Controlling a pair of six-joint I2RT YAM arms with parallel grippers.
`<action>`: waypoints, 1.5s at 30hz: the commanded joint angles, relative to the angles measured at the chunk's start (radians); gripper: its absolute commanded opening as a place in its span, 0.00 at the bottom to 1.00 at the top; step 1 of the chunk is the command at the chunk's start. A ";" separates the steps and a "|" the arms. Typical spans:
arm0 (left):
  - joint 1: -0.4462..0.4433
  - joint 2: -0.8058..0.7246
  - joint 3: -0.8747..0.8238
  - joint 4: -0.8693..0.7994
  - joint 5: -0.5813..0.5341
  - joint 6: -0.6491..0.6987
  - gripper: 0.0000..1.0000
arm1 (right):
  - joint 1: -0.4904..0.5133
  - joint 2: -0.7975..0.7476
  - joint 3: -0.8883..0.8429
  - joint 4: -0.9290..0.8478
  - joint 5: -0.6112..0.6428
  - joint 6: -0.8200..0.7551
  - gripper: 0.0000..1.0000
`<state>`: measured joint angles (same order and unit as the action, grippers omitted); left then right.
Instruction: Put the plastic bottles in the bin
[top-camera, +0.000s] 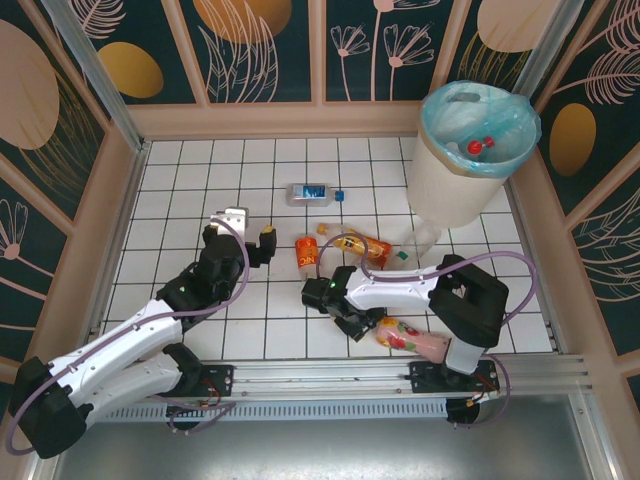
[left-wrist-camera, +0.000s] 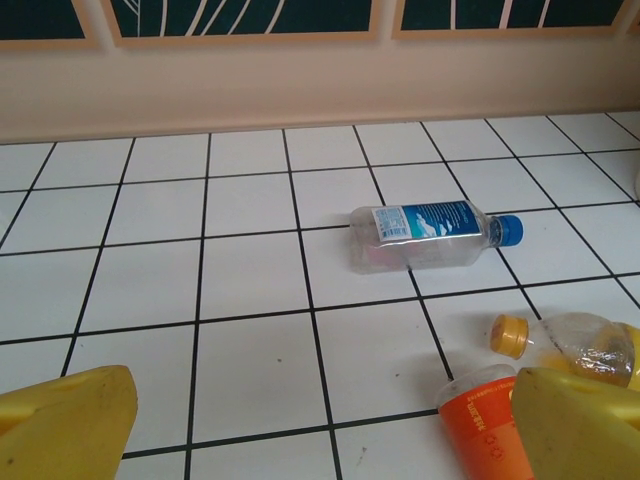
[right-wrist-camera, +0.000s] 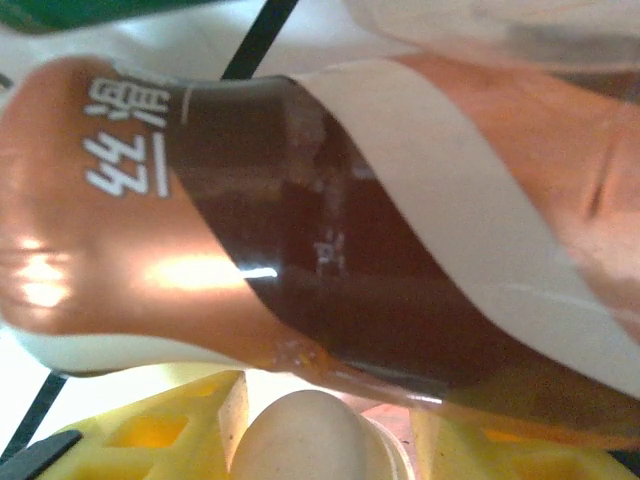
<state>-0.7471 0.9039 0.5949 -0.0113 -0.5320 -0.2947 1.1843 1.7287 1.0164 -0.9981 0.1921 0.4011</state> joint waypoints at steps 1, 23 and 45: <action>0.001 0.001 0.028 -0.024 -0.006 -0.020 0.95 | -0.002 -0.026 -0.016 -0.015 0.031 0.018 0.43; 0.001 -0.012 0.222 -0.038 0.049 0.000 0.93 | -0.115 -0.351 0.640 -0.376 -0.100 -0.047 0.18; 0.001 0.336 0.594 0.081 0.411 -0.107 0.84 | -0.769 -0.381 0.967 0.718 0.237 -0.370 0.00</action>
<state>-0.7471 1.2194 1.1442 0.0166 -0.1883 -0.3878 0.5117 1.3800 2.0010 -0.5659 0.4156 0.0452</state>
